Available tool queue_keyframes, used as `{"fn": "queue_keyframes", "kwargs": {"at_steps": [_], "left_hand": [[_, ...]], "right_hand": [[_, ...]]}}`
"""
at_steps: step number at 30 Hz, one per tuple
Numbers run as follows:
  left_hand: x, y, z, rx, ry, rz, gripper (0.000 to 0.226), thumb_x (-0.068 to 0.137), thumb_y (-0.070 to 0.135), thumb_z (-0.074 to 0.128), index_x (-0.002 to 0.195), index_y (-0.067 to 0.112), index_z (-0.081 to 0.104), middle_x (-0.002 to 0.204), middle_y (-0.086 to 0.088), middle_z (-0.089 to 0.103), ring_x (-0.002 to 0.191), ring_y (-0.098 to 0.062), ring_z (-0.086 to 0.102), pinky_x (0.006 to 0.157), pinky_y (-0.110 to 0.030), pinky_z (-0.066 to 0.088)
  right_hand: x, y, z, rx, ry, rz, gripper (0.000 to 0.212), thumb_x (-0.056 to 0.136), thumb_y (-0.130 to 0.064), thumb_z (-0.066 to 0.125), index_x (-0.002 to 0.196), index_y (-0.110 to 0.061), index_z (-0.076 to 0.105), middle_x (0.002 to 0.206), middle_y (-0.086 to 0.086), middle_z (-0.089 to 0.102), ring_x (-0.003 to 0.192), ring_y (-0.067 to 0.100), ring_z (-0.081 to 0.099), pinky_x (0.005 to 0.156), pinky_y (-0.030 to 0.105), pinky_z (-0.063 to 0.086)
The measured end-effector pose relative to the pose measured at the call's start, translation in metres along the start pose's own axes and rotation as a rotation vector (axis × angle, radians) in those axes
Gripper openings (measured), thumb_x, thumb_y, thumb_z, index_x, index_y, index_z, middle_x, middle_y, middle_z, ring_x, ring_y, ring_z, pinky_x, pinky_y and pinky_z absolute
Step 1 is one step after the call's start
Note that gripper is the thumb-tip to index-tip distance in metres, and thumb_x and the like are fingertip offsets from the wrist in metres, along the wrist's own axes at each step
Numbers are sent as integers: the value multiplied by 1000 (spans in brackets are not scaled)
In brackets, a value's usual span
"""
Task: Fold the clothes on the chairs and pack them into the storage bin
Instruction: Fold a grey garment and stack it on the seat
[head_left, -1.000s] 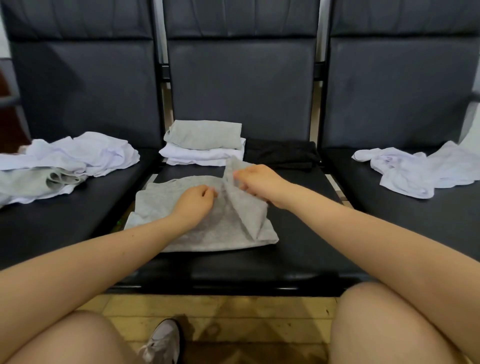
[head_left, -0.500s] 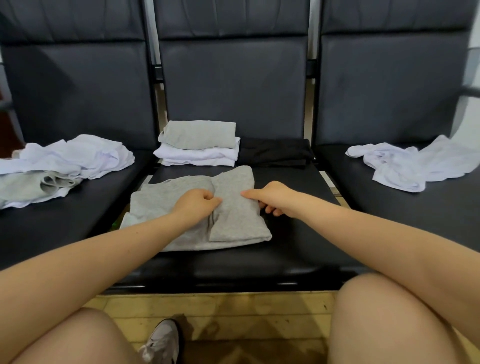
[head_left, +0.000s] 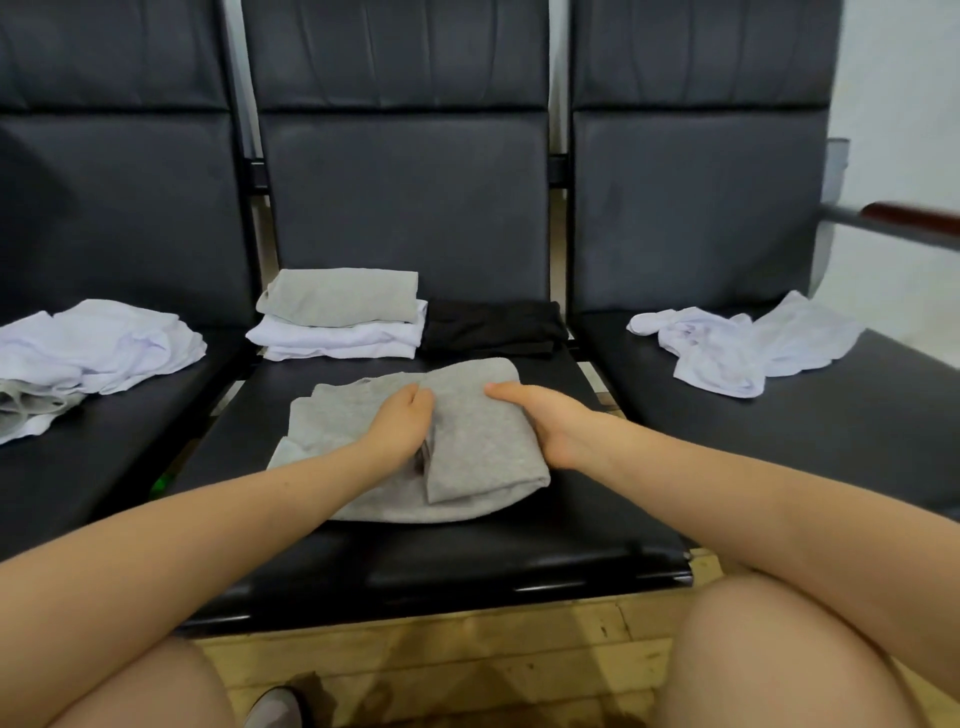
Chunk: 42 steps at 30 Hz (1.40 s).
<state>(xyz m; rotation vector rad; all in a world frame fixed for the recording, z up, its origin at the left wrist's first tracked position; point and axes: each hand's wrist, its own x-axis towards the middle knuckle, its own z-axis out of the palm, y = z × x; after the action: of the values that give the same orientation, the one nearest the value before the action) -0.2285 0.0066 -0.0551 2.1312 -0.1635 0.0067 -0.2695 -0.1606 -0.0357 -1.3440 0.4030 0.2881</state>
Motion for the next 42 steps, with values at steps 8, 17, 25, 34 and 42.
{"fn": "queue_keyframes", "kwargs": {"at_steps": [8,17,25,34,42], "left_hand": [[1,16,3,297,-35,163,24,93,20,42,69,14,42,66,0,49,65,-19,44,60,-32,34],[5,-34,-53,417,32,-35,21,89,20,49,78,5,60,78,-3,57,74,-18,49,65,-32,37],[-2,-39,-67,-68,20,-169,57,103,41,21,96,12,69,95,-3,68,92,-18,58,82,-31,40],[-3,-47,-69,82,17,-134,45,92,44,52,79,2,60,86,-16,59,77,-19,52,73,-32,41],[-1,-40,-65,306,59,-189,39,93,37,47,63,14,35,67,0,42,60,-16,38,54,-30,29]], "right_hand": [[-4,-2,-21,-194,157,-79,62,64,-26,85,116,-2,60,113,12,67,101,28,65,90,41,53],[-16,-25,-2,-481,300,-310,31,83,-26,70,97,-9,48,100,4,53,94,21,52,77,31,42],[-23,-27,77,-310,-174,-207,20,89,-22,67,98,-11,54,83,5,55,75,18,58,75,28,53],[16,-12,67,-299,339,-238,10,89,-15,53,85,-8,60,82,6,54,64,16,48,62,30,44],[4,0,55,-501,44,-36,29,85,-36,68,93,-10,58,73,3,54,55,11,46,43,20,36]]}}
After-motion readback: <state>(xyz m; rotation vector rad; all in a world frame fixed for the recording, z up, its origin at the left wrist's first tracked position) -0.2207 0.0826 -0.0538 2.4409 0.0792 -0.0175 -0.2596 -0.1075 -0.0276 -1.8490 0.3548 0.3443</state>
